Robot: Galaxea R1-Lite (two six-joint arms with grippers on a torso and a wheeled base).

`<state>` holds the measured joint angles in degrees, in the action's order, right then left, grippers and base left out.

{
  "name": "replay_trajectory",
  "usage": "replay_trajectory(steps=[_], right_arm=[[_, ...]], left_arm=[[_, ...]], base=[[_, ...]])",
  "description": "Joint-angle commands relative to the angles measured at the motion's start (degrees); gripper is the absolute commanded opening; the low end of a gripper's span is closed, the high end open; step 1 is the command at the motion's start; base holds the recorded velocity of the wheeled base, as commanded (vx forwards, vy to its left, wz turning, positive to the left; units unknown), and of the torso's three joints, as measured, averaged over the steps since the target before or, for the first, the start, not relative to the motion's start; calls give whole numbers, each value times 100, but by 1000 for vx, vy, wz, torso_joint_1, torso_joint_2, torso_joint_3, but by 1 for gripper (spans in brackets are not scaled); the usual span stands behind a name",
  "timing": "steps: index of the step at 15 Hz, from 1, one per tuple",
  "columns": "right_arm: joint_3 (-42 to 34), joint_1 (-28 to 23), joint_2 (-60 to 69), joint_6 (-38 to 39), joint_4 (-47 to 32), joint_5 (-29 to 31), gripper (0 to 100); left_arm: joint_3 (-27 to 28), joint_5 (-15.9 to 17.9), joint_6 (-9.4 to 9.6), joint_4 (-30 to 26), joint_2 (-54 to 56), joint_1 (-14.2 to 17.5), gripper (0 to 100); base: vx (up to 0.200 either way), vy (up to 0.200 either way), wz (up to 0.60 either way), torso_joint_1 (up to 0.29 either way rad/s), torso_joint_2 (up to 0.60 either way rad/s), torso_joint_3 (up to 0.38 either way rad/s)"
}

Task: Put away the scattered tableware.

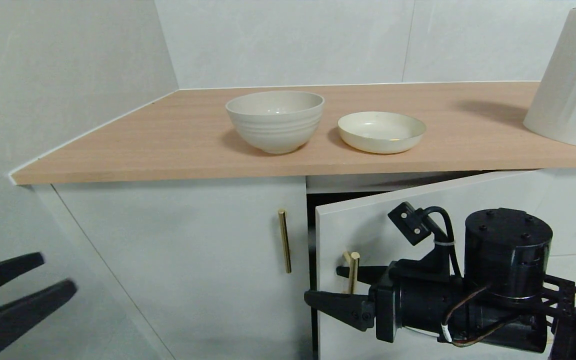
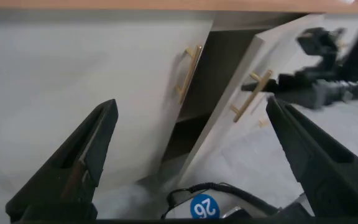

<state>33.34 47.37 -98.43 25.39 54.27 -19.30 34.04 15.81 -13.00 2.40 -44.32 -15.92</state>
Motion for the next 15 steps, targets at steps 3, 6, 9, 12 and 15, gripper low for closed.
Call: replay_trajectory(steps=[3,6,9,12,15], right_arm=[[6,-9,-1,1,-4,14,100],[15,-9,-36,1,-4,14,100],[6,-9,-19,-8,-4,14,100],[15,-26,-45,-8,-4,14,100],[6,-26,-45,-8,-4,14,100]], left_arm=[[-626,344,-45,1157,-1878,-236,100],[-872,344,-45,1157,-1957,-799,100],[-864,344,-107,1157,-2080,-842,100],[-864,352,-142,1166,-2115,-842,100],[-872,352,-133,1166,-2133,-851,0]], base=[[0,0,0,0,0,0],[0,0,0,0,0,0],[0,0,0,0,0,0],[0,0,0,0,0,0],[0,0,0,0,0,0]])
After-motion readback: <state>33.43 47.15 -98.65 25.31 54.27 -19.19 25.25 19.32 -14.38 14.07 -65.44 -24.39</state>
